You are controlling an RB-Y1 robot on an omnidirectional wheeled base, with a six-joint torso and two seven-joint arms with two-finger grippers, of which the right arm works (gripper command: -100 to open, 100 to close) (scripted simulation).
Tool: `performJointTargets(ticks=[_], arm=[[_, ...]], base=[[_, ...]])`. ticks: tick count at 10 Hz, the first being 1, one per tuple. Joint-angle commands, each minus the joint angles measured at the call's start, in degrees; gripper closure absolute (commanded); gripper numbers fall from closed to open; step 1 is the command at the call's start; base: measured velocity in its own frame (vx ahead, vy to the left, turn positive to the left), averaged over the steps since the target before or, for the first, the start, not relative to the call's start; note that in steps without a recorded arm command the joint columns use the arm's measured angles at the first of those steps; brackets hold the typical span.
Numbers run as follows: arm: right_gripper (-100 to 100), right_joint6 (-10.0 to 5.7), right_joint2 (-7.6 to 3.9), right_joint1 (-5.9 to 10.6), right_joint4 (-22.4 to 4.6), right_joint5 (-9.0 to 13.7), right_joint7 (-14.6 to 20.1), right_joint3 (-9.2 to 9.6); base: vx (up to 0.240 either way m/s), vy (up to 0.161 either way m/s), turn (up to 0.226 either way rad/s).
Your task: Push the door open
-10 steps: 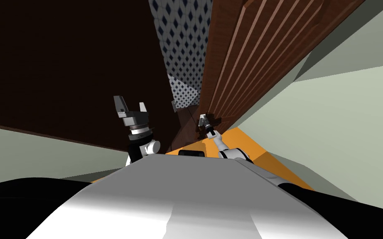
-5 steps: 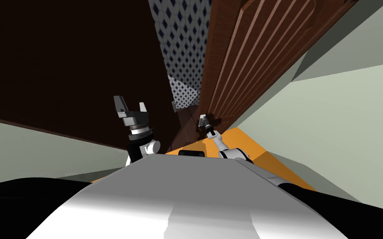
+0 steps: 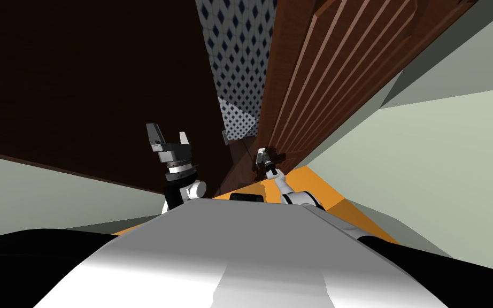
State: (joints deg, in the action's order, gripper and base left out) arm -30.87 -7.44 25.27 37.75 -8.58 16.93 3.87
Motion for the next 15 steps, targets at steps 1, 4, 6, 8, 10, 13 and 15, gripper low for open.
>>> performJointTargets(ticks=[1,4,6,8,10,13,15], arm=[[100,0.07,-0.54,0.94,0.2,1.0,-1.6,-1.57],[100,0.07,-0.54,0.94,0.2,1.0,-1.6,-1.57],[-100,0.40,-0.15,1.14,-0.1,1.6,-2.3,-1.78],[-100,0.82,0.08,1.31,-0.1,1.5,-2.0,-1.38],[-100,1.48,0.44,1.56,-0.2,1.3,-1.5,-0.77],[-100,2.38,0.94,1.91,-0.3,1.2,-1.0,0.06],[-100,2.58,0.97,1.71,0.2,1.1,-0.9,0.22]], base=[[0.098,-0.016,-0.005],[0.027,-0.015,-0.008],[-0.007,-0.038,-0.013],[-0.200,-0.010,0.010],[-0.194,-0.004,0.013],[-0.201,-0.020,0.012],[-0.136,-0.038,0.008]])
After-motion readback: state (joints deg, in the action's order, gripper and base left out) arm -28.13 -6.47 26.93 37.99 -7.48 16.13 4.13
